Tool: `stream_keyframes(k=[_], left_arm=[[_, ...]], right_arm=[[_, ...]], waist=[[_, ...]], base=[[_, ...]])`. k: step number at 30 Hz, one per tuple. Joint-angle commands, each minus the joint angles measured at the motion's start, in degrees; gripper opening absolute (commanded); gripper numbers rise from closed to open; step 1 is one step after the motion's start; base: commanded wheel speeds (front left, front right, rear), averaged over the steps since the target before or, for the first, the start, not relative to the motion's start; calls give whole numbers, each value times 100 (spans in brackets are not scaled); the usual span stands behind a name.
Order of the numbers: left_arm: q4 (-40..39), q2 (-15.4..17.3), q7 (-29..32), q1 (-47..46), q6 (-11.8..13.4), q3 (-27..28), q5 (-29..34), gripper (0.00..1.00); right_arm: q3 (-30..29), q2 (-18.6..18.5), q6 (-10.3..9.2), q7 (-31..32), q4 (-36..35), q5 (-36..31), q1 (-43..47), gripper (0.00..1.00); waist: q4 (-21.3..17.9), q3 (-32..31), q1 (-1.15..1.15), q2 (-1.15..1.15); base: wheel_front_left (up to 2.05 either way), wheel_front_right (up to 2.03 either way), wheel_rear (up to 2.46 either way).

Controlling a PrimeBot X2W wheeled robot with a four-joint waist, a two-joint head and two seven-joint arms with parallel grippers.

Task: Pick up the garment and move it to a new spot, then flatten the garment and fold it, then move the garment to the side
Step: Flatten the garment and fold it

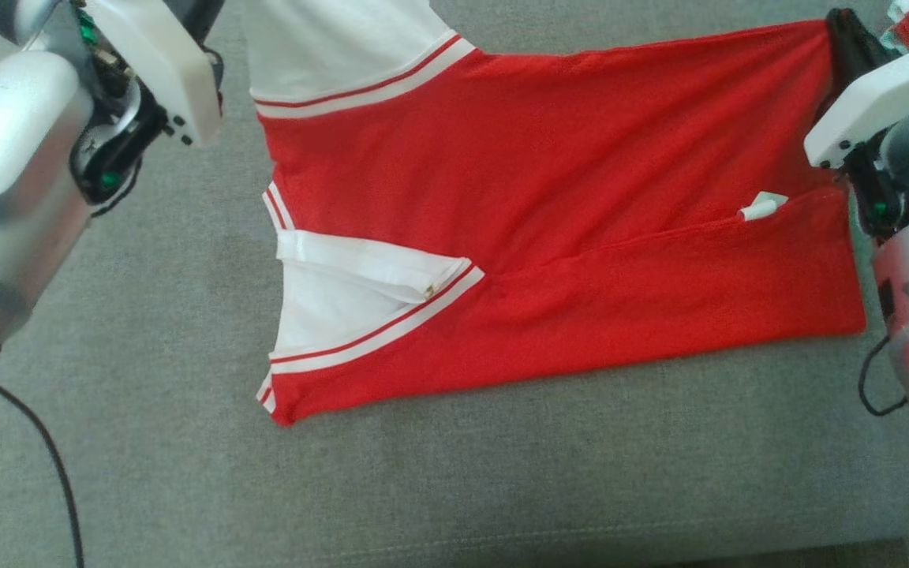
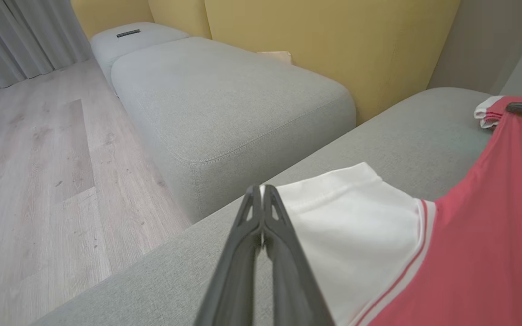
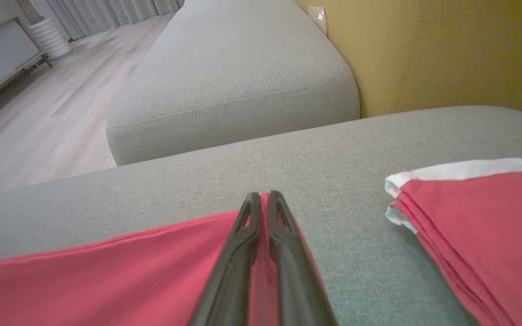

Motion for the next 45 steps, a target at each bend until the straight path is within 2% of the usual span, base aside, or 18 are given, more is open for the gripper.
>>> stream_keyframes(k=[1,7,10,21,25,29,30,31,32,33,34,35,37,38,41,42,43,45], left_arm=[[-116,161,-45,-242,8,254,-100,0],[-712,401,-80,362,8,186,-449,0],[-1153,612,-99,749,104,147,-548,0],[-3069,1412,68,2018,989,-44,-772,0],[-3524,1547,161,2381,1286,-113,-830,0],[-3745,1541,205,2643,1446,-162,-875,0],[-3778,1521,201,2727,1487,-173,-901,0],[-3791,1497,195,2803,1529,-183,-918,0],[-3788,1469,189,2872,1565,-193,-926,6],[-3776,1440,174,2932,1599,-202,-921,40],[-3747,1410,130,2986,1659,-204,-910,90],[-3710,1375,63,3041,1742,-190,-904,100],[-3638,1301,-102,3163,1940,-134,-865,100],[-3555,1219,-275,3319,2246,-10,-765,100],[-3482,1032,-410,3675,2730,331,-556,100],[-3486,959,-421,3807,2875,490,-411,100],[-3566,778,-426,4143,3132,942,12,100],[-3674,578,-427,4551,3362,1434,531,100]], right_arm=[[98,-43,19,-69,-230,53,22,0],[171,-297,19,-131,-675,372,700,0],[148,-421,19,-124,-917,476,1125,0],[-384,-512,19,136,-1927,497,2509,0],[-542,-414,19,320,-2307,421,2882,0],[-639,-342,19,466,-2515,321,3093,0],[-666,-329,19,510,-2566,271,3147,15],[-693,-320,19,547,-2610,204,3195,49],[-725,-296,19,568,-2657,154,3233,100],[-775,-260,19,566,-2702,112,3266,100],[-811,-222,19,576,-2748,69,3309,100],[-846,-181,19,578,-2802,39,3355,100],[-919,-120,19,578,-2902,-3,3470,100],[-1005,-57,19,552,-3004,-14,3614,100],[-1128,43,19,449,-3134,-12,3865,100],[-1166,87,19,418,-3163,-15,3959,100],[-1235,178,19,381,-3187,-2,4133,100],[-1317,266,19,346,-3182,2,4285,100]], waist=[[48,-62,0,0],[187,-237,0,0],[262,-319,0,0],[453,-443,0,0],[453,-449,0,0],[448,-465,0,0],[445,-475,0,0],[442,-488,0,0],[438,-506,0,0],[433,-528,0,0],[429,-555,0,0],[421,-587,0,0],[405,-663,0,0],[390,-759,0,0],[381,-931,0,0],[386,-995,0,0],[405,-1113,0,0],[443,-1237,0,0]], base=[[0,0,0],[0,0,0],[0,0,0],[0,0,0],[0,0,0],[0,0,0],[0,0,0],[0,0,0],[0,0,0],[0,0,0],[0,0,0],[0,0,0],[0,0,0],[0,0,0],[0,0,0],[0,0,0],[0,0,0],[0,0,0]])
